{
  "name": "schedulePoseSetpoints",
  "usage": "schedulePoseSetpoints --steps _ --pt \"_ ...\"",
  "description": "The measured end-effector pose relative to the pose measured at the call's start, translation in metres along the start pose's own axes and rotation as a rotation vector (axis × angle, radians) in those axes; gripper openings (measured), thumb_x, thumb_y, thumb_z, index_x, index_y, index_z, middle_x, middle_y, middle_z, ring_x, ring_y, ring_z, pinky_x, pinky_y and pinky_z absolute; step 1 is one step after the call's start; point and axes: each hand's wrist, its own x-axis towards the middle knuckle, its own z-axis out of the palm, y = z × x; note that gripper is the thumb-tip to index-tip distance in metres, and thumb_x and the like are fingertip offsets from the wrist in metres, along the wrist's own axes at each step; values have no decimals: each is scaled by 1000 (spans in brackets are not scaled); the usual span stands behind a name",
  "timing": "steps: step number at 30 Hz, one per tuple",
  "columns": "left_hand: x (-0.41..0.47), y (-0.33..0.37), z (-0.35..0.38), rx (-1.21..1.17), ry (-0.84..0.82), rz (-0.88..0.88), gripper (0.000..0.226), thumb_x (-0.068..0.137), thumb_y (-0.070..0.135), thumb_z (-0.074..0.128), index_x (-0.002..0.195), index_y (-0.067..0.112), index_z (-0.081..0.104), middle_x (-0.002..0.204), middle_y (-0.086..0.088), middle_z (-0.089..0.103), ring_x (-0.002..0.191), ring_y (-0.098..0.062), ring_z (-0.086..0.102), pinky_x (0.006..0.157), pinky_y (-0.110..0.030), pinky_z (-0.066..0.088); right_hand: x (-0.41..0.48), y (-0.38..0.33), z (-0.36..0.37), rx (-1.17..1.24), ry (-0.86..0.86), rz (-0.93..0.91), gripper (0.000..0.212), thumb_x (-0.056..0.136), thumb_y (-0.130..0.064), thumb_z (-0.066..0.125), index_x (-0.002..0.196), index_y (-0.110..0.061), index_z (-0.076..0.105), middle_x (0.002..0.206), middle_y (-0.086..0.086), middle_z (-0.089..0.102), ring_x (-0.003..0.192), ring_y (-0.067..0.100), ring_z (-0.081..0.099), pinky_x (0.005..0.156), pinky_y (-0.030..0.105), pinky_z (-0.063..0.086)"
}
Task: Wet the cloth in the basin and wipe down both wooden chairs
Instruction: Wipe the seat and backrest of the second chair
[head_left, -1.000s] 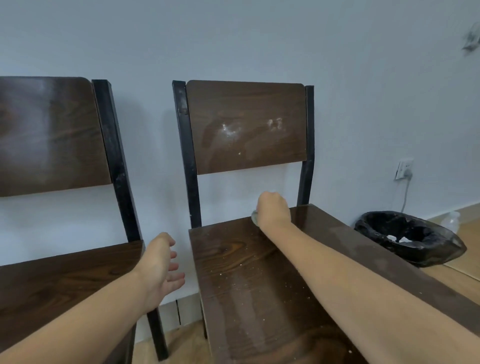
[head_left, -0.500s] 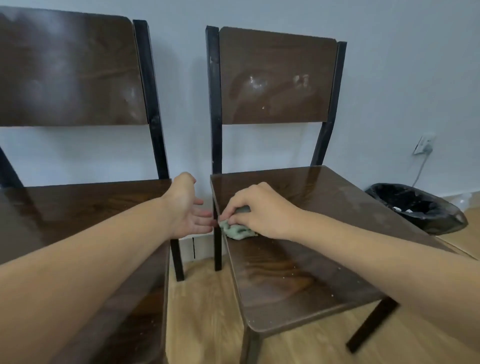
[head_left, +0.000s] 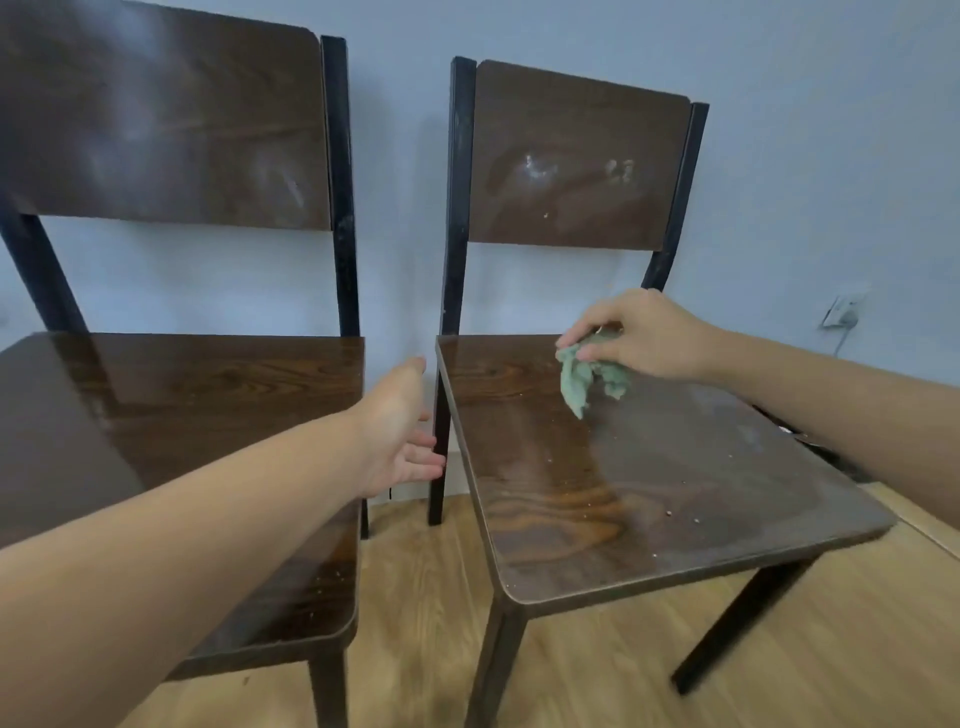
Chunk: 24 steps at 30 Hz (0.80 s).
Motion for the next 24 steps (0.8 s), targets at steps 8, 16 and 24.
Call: schedulePoseSetpoints --steps 8,16,24 --pt "14 0 -4 1 75 -52 73 99 60 36 147 5 42 144 -30 50 123 -49 56 104 -55 49 99 43 92 136 250 272 27 102 1 58 113 -9 81 123 14 76 114 26 68 102 30 54" --pt "13 -4 5 -75 35 -62 68 99 51 42 148 3 41 148 -31 45 128 -48 52 101 -51 51 -27 -9 77 106 24 -37 39 100 -1 62 120 -29 80 124 -12 75 117 3 65 104 20 50" --pt "-13 -5 17 -66 -55 -5 57 101 38 45 144 0 42 103 -25 60 81 -35 62 61 -41 51 -165 -53 68 249 -81 -153 24 91 -17 81 109 -32 84 114 -19 78 114 1 67 97 17 52"
